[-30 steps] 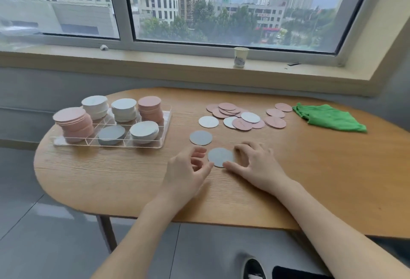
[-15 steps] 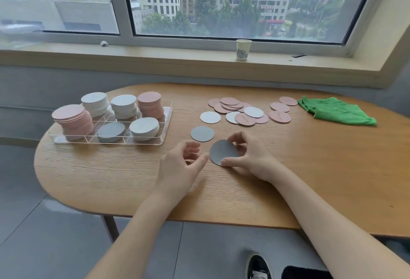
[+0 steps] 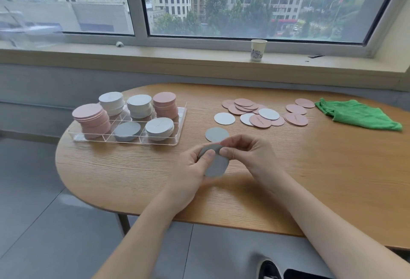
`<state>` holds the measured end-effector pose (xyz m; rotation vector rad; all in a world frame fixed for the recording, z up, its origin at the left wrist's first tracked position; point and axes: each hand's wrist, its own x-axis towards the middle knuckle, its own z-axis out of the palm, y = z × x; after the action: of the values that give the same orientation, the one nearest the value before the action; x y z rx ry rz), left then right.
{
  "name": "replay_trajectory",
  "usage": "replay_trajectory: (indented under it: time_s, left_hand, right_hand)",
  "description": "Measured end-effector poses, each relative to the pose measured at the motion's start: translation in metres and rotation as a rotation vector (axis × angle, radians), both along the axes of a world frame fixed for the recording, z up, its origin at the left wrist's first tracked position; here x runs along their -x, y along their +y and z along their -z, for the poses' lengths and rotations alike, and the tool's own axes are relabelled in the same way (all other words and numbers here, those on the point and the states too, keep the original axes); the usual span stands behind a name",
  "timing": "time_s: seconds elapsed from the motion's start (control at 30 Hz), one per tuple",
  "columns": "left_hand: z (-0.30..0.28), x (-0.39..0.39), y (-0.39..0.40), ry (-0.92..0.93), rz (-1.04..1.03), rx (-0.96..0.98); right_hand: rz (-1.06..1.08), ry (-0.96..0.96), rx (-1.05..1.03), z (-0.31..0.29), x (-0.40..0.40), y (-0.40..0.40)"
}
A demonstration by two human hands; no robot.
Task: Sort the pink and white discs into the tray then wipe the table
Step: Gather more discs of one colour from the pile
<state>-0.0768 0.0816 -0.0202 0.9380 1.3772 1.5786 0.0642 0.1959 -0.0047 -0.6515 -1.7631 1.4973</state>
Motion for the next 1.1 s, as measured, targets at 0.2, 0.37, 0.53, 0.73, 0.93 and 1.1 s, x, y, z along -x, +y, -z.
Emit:
replay_trajectory:
  time_s: [0.2, 0.37, 0.53, 0.73, 0.93, 1.1]
  left_hand:
    - [-0.006, 0.014, -0.010, -0.164, -0.095, 0.015]
    - [-0.004, 0.024, -0.011, -0.157, -0.140, 0.020]
    - [-0.005, 0.027, -0.010, -0.153, -0.151, 0.023]
    - [-0.006, 0.028, -0.005, -0.138, -0.194, 0.021]
    - [-0.004, 0.030, -0.006, -0.200, -0.287, -0.001]
    - [-0.007, 0.026, -0.009, -0.248, -0.239, -0.031]
  right_hand:
    - [0.251, -0.368, -0.344, 0.010, 0.020, 0.044]
    - [0.273, -0.822, -0.504, 0.020, 0.046, 0.072]
    - [0.265, -0.891, -0.479, 0.011, 0.057, 0.072]
    - [0.176, -0.478, -0.242, 0.011, 0.046, 0.061]
    - [0.121, -0.084, -0.083, 0.003, 0.032, 0.034]
    - [0.048, 0.033, -0.047, -0.006, 0.039, -0.001]
